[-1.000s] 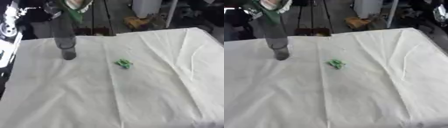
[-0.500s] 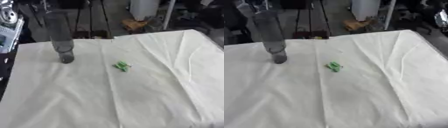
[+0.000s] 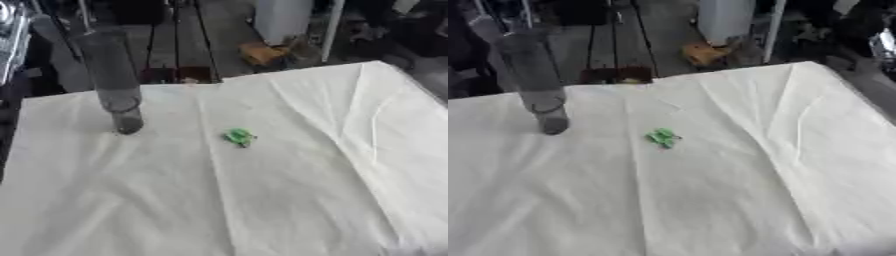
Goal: Arrange flowers into the vase.
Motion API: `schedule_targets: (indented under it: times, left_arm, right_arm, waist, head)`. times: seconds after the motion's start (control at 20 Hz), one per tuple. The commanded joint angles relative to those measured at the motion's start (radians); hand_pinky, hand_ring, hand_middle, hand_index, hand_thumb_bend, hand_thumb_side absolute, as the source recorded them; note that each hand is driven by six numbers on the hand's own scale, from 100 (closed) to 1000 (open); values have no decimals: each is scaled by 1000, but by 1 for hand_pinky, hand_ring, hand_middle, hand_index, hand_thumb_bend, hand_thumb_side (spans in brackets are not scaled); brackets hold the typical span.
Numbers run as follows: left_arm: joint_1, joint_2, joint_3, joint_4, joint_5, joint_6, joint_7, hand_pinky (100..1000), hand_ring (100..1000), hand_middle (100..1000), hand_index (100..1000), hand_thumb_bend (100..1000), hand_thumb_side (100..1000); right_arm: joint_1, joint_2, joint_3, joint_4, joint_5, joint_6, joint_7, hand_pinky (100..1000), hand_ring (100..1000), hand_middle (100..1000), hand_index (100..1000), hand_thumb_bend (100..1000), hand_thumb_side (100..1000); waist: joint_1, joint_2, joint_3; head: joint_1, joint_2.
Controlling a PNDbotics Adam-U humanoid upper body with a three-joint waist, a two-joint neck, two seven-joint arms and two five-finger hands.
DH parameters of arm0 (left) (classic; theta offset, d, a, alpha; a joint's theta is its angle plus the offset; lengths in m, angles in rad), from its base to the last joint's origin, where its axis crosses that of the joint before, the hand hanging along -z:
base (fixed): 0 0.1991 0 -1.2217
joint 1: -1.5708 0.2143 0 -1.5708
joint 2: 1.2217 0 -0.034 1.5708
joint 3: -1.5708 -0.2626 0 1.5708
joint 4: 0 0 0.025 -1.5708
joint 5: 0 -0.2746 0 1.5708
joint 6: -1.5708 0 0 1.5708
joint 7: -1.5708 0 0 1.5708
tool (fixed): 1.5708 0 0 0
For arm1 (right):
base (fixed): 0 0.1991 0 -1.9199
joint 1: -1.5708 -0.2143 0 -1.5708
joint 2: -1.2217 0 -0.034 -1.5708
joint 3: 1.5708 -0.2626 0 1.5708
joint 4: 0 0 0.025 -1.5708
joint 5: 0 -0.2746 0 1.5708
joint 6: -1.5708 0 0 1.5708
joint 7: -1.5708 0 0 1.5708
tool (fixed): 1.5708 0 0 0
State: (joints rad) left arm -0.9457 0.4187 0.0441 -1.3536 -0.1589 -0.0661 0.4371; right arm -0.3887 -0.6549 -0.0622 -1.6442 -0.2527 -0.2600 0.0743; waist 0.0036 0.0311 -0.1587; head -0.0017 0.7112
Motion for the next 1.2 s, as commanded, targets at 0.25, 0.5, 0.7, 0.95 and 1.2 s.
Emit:
schedule_targets:
  times: [0.25,0.5,0.7,0.95,1.2]
  left_arm:
    - [-21,-11,13,43,159,-65,57,100,100,100,152,702,428]
    - [-21,-15,10,98,270,-133,66,100,100,100,153,701,437]
    - [-21,-12,16,115,309,-180,72,100,100,100,154,701,437]
    - [-23,-7,20,108,317,-200,73,100,100,100,155,698,437]
    - [-22,-8,18,110,314,-206,68,100,100,100,155,695,440]
  right_arm:
    - [-23,-14,-10,-5,-11,-4,3,794,839,878,954,177,490]
    - [-25,-13,-10,-5,-11,-4,4,794,839,878,954,177,490]
    - [-24,-11,-11,-4,-10,-4,4,794,839,878,954,177,490]
    - [-22,-10,-12,-3,-11,-4,4,795,839,878,954,178,490]
    - [-23,-8,-11,-3,-11,-5,6,795,839,878,954,177,491]
  waist:
    - [-5,-3,-8]
    - [-5,2,-11]
    - [-5,4,-14]
    - [-5,3,-14]
    - [-5,4,-15]
  head:
    - [2,-12]
    - [0,-17]
    - [0,-17]
    - [0,-16]
    - [-1,-19]
